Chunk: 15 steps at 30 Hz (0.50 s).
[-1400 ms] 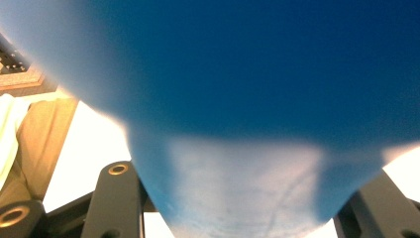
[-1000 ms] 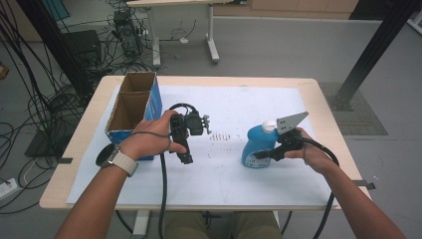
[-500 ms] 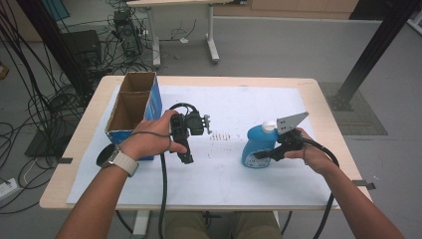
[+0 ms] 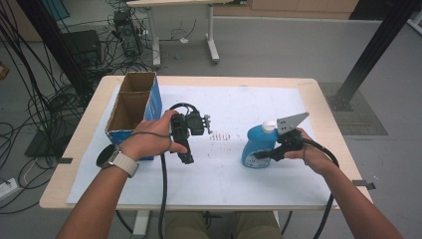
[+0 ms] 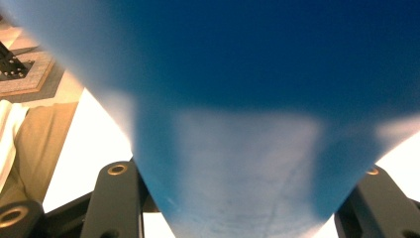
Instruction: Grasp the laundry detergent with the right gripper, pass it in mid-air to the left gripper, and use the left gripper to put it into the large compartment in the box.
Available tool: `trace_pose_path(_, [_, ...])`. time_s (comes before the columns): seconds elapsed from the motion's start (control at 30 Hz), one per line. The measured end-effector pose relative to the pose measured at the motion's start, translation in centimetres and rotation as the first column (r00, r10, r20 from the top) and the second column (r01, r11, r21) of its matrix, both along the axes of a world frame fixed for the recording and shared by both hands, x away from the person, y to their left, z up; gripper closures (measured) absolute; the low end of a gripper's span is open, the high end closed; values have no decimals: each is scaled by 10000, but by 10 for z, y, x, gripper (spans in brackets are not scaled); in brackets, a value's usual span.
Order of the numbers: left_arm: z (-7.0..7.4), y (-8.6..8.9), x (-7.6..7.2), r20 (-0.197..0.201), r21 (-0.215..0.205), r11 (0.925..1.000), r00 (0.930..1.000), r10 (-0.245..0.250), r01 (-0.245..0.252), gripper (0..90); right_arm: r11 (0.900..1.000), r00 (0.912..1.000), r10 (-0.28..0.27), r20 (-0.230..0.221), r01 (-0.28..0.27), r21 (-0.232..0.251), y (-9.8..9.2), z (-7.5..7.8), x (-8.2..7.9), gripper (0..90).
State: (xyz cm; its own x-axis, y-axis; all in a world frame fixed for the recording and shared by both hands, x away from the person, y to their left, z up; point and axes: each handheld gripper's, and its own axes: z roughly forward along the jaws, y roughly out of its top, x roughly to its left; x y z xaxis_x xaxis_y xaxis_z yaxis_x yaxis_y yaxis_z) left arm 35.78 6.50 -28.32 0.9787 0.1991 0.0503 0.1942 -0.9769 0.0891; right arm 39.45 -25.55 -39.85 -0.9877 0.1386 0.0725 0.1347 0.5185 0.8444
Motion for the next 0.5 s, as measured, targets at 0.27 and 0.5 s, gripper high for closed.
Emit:
trace_pose_path(0.27, [0,1,0,11,-26,10000,10000,30,-30,137,10000,10000,14,-45,-14,44,0,0,1,429])
trace_pose_path(0.5, [0,2,1,36,-76,9999,9999,105,-105,137,10000,10000,3,-52,-3,47,0,0,1,428])
